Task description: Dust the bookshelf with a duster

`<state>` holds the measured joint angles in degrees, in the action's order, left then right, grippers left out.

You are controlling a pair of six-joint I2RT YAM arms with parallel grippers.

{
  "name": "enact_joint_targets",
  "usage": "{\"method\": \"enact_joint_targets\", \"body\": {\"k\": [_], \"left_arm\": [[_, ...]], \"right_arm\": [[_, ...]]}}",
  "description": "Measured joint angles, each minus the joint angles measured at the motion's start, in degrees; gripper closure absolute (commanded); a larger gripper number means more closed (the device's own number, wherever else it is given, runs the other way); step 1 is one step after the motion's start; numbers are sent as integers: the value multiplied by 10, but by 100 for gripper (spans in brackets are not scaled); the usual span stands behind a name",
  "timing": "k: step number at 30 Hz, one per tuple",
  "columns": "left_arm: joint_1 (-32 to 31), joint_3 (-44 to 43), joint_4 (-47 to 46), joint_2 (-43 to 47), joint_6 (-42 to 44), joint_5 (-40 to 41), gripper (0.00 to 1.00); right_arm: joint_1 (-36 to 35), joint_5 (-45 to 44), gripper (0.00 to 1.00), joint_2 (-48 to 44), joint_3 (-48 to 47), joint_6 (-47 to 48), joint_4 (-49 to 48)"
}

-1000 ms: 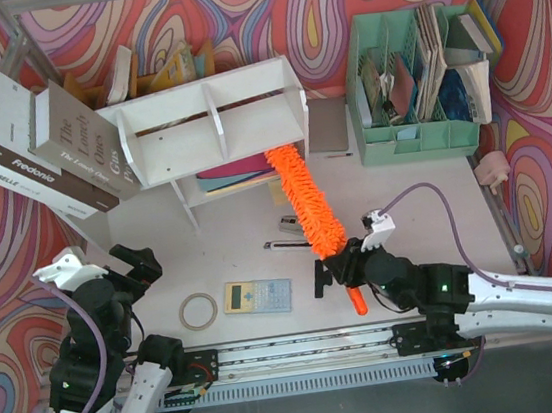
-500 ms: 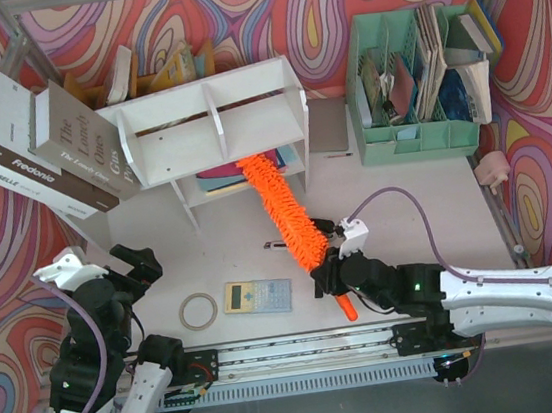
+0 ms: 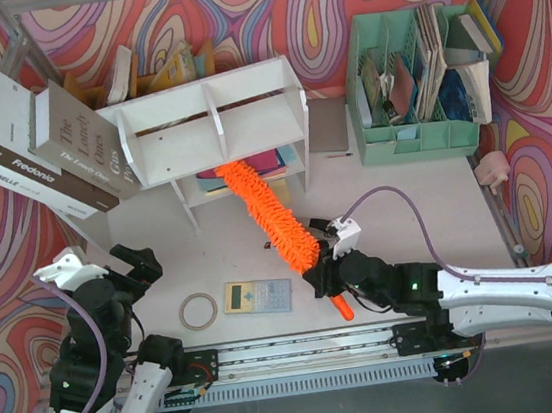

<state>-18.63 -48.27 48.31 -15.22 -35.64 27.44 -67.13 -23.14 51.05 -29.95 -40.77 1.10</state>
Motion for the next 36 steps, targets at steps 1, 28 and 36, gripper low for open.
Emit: {"method": "enact_joint_targets", "body": {"k": [1, 28, 36], "left_arm": [[0, 0, 0, 0, 0, 0, 2], [0, 0, 0, 0, 0, 0, 1], [0, 0, 0, 0, 0, 0, 2]], "right_arm": [[0, 2, 100, 6, 3, -1, 1], [-1, 45, 100, 37, -55, 63, -26], [0, 63, 100, 98, -43, 51, -37]]}}
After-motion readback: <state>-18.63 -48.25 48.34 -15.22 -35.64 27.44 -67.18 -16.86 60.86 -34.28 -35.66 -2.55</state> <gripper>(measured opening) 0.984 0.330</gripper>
